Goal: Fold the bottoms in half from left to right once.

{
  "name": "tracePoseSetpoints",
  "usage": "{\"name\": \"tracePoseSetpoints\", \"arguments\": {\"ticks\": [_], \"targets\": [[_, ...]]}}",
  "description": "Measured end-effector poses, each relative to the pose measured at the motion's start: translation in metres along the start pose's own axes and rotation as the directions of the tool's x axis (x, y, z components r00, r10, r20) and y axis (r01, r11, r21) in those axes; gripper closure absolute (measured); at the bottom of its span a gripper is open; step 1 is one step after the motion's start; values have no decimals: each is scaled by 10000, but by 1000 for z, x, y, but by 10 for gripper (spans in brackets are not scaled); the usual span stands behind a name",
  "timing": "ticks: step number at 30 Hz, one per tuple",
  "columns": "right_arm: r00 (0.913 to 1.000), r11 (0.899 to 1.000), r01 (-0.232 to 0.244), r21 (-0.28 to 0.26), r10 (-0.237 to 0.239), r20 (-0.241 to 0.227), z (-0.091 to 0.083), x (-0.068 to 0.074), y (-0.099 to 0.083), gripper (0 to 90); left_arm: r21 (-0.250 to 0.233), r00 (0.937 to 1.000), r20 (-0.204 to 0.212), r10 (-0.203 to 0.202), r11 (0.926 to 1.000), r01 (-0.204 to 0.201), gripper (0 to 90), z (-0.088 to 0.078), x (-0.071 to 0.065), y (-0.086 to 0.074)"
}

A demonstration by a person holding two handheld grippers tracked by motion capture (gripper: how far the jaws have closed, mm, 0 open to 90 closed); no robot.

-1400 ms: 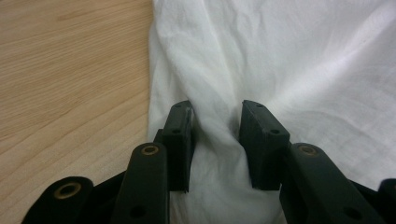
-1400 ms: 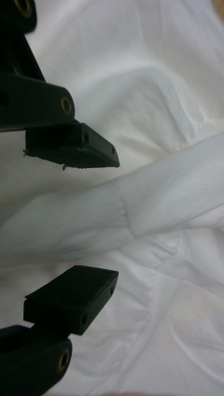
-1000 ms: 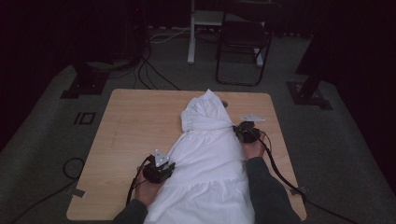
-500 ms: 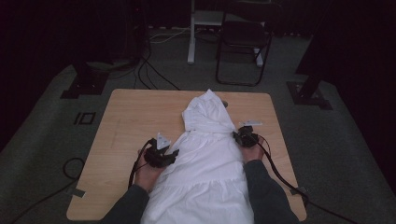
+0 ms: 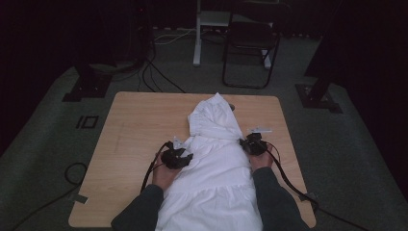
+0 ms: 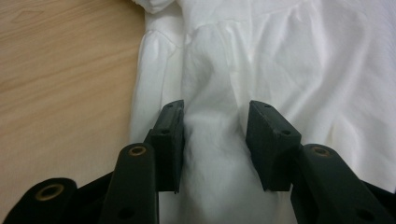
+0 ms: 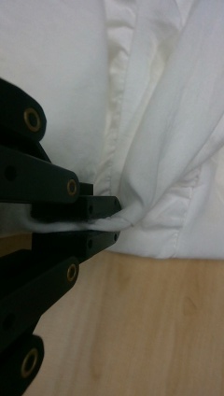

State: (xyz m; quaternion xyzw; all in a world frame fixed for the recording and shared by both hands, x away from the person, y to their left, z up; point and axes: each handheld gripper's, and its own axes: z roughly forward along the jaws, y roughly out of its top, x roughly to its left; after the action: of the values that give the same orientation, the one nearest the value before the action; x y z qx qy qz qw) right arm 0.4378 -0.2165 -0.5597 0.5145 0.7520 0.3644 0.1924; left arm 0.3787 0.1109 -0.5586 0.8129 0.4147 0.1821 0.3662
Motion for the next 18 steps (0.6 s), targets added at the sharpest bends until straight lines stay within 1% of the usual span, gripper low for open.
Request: {"name": "tracePoseSetpoints", "arguments": {"ticks": [3,8,9,12,13,14,15,16,17,18], "targets": [[9996,9997,233,103,-232,-164,-10,5,-10,851,-67,10000,-52,-23,10000,23,576,-9,-8,-10],[9971,9978,637,200,-628,-427,-33,12,-31,844,-153,9999,-24,165,9997,-166,576,-28,-26,-30],[9963,9971,733,190,-724,-454,-38,14,-36,847,-173,9997,-2,240,9996,-240,576,-31,-29,-33],[9958,9968,720,346,-699,-598,-49,17,-46,853,-211,9983,-133,562,9982,-565,576,-36,-37,-38],[9954,9962,756,424,-729,-615,-51,18,-47,827,-221,9978,-199,635,9977,-640,576,-36,-38,-38],[9948,9960,798,404,-770,-668,-53,18,-47,756,-218,9978,-190,635,9977,-639,576,-35,-38,-38],[9935,9960,861,250,-839,-773,-55,18,-46,655,-201,9982,-121,586,9981,-588,576,-35,-37,-37],[9926,9963,858,26,-852,-865,-57,18,-43,574,-199,9988,-59,483,9986,-484,575,-35,-36,-38],[9928,9966,817,-128,-826,-867,-59,19,-41,534,-185,9990,-3,448,9988,-448,575,-35,-35,-37],[9912,9954,875,-384,-908,-962,-62,20,-35,508,-182,9990,0,449,9988,-449,575,-35,-35,-37]]}}
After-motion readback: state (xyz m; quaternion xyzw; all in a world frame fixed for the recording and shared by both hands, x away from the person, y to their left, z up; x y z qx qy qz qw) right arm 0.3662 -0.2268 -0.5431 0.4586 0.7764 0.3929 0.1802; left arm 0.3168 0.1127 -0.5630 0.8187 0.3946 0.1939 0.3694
